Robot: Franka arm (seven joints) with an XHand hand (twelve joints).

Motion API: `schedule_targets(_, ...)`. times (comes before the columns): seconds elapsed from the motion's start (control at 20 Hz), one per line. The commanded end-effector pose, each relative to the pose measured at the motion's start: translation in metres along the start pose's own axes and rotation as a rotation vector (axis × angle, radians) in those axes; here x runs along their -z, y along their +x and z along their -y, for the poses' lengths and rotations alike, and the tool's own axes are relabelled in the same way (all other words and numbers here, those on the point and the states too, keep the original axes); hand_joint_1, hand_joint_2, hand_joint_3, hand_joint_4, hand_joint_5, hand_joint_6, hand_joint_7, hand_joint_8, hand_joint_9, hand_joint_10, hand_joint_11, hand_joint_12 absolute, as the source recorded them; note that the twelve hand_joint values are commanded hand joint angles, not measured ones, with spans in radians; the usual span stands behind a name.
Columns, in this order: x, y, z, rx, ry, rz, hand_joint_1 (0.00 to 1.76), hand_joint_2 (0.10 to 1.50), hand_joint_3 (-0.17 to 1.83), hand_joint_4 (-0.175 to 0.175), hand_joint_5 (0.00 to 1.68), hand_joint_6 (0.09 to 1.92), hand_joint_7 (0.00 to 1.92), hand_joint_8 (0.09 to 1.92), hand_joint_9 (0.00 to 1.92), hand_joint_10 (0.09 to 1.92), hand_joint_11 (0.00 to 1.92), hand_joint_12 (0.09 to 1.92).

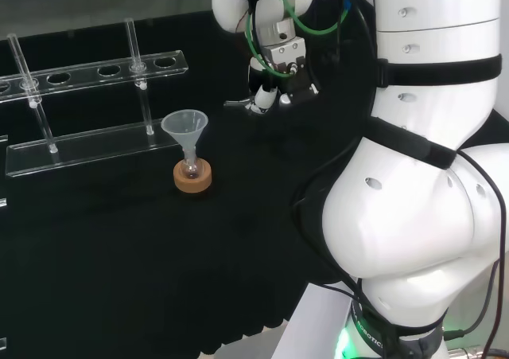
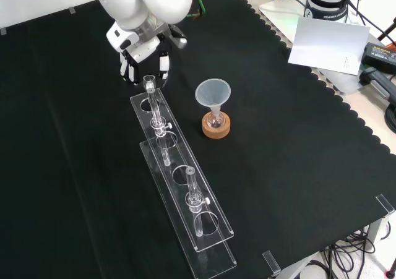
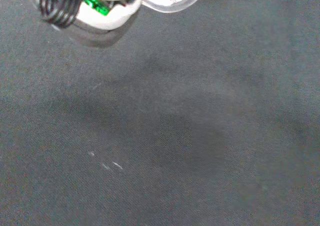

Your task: Pick up the weighing funnel.

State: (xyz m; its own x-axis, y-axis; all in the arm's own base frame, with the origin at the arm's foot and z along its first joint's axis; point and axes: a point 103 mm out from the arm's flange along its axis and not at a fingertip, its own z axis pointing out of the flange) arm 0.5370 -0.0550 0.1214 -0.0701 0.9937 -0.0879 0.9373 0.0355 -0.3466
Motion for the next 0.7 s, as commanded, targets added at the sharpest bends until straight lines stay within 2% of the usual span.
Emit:
schedule_targets(0.05, 0.042, -0.019, 0.031, -0.038, 0.016, 0.032, 1.13, 0.70, 0.54, 0.175, 1.33, 0.53, 0.74, 0.63, 1.13, 0.24, 1.01, 0.91)
schedule_targets(0.3, 0.053, -0.022, 0.054, -0.066, 0.008, 0.054, 1.13, 0.70, 0.54, 0.175, 1.33, 0.53, 0.74, 0.63, 1.13, 0.24, 1.01, 0.91)
schedule_targets(0.7, 0.074, -0.003, 0.083, -0.079, 0.022, 0.138, 1.13, 0.70, 0.53, 0.175, 1.33, 0.52, 0.73, 0.63, 1.13, 0.23, 1.01, 0.91)
